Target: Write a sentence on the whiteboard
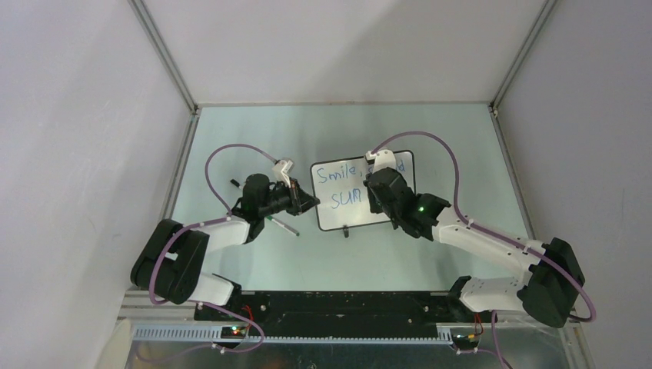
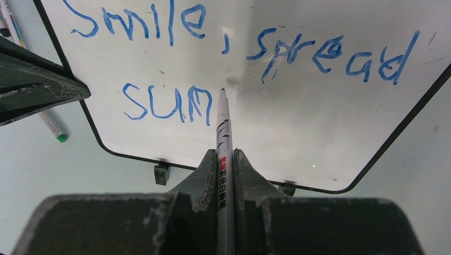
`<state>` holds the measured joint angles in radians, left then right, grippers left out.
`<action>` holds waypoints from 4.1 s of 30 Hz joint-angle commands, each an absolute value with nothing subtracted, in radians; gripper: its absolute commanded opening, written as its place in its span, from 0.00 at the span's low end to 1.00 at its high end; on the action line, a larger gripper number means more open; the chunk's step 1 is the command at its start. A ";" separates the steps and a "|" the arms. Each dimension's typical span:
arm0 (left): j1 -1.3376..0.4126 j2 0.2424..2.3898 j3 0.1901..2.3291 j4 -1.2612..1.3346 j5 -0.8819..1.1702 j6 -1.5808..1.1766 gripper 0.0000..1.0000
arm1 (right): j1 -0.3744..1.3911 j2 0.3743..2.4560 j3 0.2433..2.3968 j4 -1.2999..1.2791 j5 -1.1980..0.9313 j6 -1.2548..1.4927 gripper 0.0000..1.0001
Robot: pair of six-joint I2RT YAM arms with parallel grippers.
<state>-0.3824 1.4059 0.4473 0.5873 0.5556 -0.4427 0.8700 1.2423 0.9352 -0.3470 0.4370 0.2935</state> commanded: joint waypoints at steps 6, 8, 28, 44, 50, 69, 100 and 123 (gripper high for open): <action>-0.393 1.394 0.469 0.534 0.538 -0.393 0.06 | 0.869 1.229 0.933 -0.299 0.449 0.284 0.00; -0.393 1.394 0.469 0.534 0.539 -0.393 0.06 | 0.869 1.238 0.932 -0.299 0.454 0.281 0.00; -0.393 1.395 0.470 0.532 0.538 -0.393 0.06 | 0.877 1.280 0.933 -0.348 0.448 0.306 0.00; -0.394 1.395 0.471 0.532 0.540 -0.392 0.06 | 0.847 1.304 0.942 -0.338 0.462 0.310 0.00; -0.394 1.396 0.471 0.531 0.538 -0.393 0.06 | 0.844 1.324 0.954 -0.337 0.461 0.310 0.00; -0.394 1.395 0.471 0.528 0.538 -0.390 0.06 | 0.846 1.336 0.968 -0.329 0.413 0.296 0.00; -0.393 1.396 0.472 0.526 0.534 -0.386 0.05 | 0.853 1.316 0.948 -0.425 0.465 0.327 0.00; -0.393 1.397 0.472 0.524 0.532 -0.385 0.06 | 0.871 1.302 0.907 -0.422 0.449 0.328 0.00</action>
<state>-0.3840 1.4059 0.4541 0.5724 0.5526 -0.4351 0.8631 1.3106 0.9226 -0.4187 0.4290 0.3210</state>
